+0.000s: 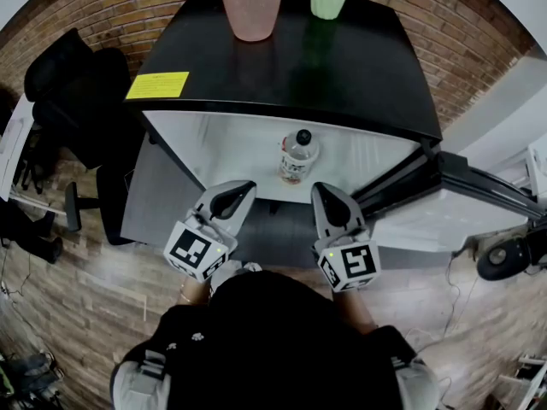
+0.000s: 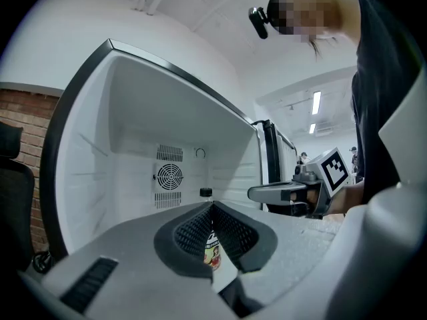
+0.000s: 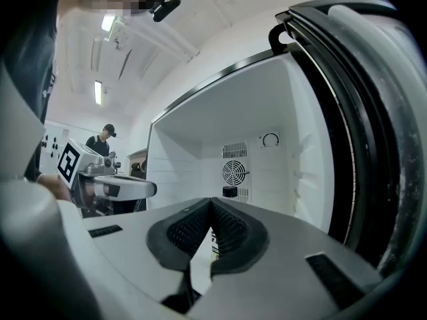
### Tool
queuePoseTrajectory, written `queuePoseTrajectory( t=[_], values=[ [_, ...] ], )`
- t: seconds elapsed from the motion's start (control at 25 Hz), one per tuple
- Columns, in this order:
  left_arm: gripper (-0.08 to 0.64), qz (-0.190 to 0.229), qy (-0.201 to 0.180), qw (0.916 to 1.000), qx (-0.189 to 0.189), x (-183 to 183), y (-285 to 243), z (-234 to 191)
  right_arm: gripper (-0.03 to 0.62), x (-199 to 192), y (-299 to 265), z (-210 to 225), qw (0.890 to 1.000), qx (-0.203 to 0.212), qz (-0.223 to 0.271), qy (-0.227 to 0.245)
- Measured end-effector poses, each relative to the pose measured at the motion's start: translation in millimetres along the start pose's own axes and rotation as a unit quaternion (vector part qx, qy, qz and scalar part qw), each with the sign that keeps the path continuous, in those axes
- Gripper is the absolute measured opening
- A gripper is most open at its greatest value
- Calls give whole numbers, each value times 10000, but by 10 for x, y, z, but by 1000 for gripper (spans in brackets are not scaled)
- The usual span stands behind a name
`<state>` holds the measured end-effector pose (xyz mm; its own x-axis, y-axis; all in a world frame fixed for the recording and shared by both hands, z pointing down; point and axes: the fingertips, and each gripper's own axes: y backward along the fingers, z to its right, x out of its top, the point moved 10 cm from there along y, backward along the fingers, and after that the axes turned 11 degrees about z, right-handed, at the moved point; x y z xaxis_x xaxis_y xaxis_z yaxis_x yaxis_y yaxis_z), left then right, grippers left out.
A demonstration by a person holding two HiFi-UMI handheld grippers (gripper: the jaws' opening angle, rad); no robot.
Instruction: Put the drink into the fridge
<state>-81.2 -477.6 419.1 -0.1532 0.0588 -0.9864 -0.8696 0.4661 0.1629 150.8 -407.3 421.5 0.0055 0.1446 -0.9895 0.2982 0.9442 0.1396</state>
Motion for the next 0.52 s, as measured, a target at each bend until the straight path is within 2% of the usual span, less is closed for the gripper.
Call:
queuePoseTrajectory(
  t=[0.52],
  values=[
    [3,19,-10,10000,6,9,-1,-17,-3,-9,-1,12,10000,1,-36,-4]
  ],
)
